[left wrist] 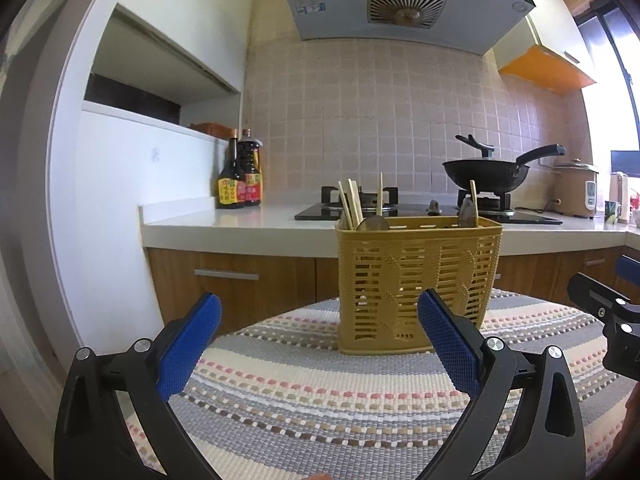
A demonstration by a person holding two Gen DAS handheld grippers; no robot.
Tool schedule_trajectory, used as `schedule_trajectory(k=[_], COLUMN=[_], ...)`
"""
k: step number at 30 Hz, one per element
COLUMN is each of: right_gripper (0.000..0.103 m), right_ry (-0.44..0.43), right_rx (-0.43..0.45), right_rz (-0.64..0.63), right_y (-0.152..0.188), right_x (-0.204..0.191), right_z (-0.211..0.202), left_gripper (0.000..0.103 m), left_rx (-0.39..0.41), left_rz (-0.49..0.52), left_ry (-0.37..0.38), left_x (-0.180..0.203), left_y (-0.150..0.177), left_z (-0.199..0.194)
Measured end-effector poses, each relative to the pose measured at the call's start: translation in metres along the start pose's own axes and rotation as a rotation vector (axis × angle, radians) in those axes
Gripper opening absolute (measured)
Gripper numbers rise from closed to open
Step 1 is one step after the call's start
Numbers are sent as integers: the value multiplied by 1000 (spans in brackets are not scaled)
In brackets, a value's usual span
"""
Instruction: Organize utensils
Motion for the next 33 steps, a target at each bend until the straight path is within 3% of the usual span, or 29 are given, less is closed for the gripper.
schedule_trajectory(k=[9, 21, 33], right_gripper=[95, 95, 95], right_ry=[-2, 9, 9], right_rx=[2, 20, 17], right_rz=[11, 18, 13], right_y=[-1, -2, -3], right_x=[1, 3, 1], right_z=[0, -4, -5], left_gripper=[95, 95, 95], left_rx=[-25, -55, -63], left_rz=[14, 9, 17], left_ry=[7, 74, 79], left_x=[3, 7, 11], left_y=[1, 5, 6], left_z=[4, 8, 7])
Point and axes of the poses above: each gripper's, at about its wrist camera, not at the fingertips, and z roughly the way its jaws point, x to its right, y to its underside, the point moved 5 cm from there along z, roughly the way its jaws point, and after that the axes turned 6 degrees about -x, right-handed, at the moved point
